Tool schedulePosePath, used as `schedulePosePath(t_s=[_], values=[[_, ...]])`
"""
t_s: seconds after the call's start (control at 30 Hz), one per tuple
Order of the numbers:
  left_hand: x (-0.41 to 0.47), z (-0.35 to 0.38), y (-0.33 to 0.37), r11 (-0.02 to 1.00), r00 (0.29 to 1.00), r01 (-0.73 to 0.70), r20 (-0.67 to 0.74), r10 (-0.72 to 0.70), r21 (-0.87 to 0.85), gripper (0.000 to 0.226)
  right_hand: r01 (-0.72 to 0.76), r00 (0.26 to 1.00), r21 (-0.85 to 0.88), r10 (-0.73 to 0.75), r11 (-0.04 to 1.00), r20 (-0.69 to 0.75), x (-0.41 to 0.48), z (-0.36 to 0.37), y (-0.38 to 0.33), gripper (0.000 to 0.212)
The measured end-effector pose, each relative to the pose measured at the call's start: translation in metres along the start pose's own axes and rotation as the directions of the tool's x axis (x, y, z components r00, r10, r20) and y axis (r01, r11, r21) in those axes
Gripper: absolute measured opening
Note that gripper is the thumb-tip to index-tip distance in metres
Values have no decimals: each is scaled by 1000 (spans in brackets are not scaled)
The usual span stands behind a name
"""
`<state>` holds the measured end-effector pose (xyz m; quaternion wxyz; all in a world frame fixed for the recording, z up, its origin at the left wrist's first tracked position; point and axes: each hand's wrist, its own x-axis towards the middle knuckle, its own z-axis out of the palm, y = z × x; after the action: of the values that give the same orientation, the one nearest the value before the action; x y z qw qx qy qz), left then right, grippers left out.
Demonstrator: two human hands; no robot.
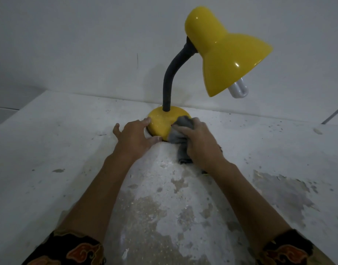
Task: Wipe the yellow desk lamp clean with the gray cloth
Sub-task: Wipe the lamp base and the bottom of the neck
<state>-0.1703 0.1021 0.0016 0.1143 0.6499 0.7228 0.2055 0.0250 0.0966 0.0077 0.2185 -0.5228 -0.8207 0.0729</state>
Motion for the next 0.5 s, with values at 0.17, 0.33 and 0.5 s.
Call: schedulePosePath(t_s=[0.17, 0.33, 0.5], values=[[1, 1, -1, 1000, 1000, -3, -15, 3, -14, 75, 17, 1000, 26, -17, 1000, -10, 11, -6, -10, 45], [1, 1, -2, 1000, 1000, -3, -18, 3, -16, 78, -21, 1000, -15, 21, 1000, 14, 12, -20, -6, 35], [2, 1, -2, 1000, 1000, 3, 3, -3, 28, 79, -102, 994, -16, 101, 995, -49, 3, -11, -3, 50]])
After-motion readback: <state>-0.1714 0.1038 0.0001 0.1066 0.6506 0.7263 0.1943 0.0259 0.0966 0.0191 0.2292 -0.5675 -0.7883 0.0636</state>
